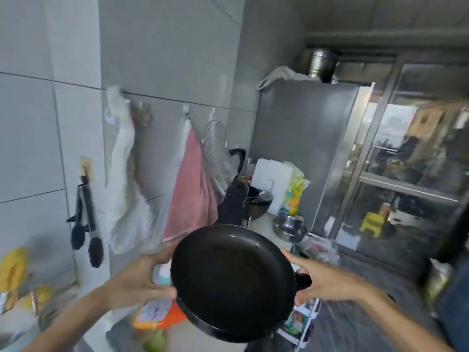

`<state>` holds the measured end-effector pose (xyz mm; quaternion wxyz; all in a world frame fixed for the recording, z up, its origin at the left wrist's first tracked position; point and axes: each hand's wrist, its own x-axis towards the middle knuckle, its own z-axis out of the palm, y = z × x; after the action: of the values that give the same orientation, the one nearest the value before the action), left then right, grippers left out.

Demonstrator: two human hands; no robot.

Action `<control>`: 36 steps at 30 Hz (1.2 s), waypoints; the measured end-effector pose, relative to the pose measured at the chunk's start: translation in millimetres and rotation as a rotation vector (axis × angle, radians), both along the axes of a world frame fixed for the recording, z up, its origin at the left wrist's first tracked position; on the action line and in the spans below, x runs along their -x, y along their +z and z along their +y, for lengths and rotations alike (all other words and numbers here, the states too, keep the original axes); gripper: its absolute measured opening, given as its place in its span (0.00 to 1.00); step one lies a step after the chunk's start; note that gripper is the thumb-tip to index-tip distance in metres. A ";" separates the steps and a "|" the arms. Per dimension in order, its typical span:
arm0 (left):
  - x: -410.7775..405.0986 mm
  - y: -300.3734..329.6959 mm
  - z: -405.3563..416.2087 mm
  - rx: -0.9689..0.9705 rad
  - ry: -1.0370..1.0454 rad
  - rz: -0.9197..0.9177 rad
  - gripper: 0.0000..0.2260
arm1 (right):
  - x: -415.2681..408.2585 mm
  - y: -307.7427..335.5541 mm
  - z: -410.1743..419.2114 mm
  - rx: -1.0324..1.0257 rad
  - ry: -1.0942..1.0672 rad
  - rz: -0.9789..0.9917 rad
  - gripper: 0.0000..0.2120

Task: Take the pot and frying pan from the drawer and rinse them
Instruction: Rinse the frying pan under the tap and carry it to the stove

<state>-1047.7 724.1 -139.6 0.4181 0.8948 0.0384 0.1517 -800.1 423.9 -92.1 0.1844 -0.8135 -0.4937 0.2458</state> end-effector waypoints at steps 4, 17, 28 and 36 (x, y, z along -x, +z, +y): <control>-115.0 24.1 -62.8 0.013 -0.201 0.006 0.40 | -46.2 21.5 -105.9 -0.034 -0.173 0.023 0.45; -446.7 41.2 -388.9 0.057 -0.757 0.043 0.43 | -157.9 35.6 -475.9 -0.066 -0.766 -0.036 0.47; -638.0 9.6 -654.6 -0.013 -1.240 0.103 0.54 | -170.5 2.8 -670.8 -0.105 -1.195 -0.048 0.46; -710.3 6.4 -885.0 -0.306 -1.578 0.047 0.56 | -132.2 -17.0 -785.2 -0.056 -1.710 -0.079 0.50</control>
<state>-337.4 -160.9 -133.2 0.2739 0.7084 -0.6177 -0.2040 -667.9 -361.3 -109.1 0.3092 -0.9093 0.2778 -0.0189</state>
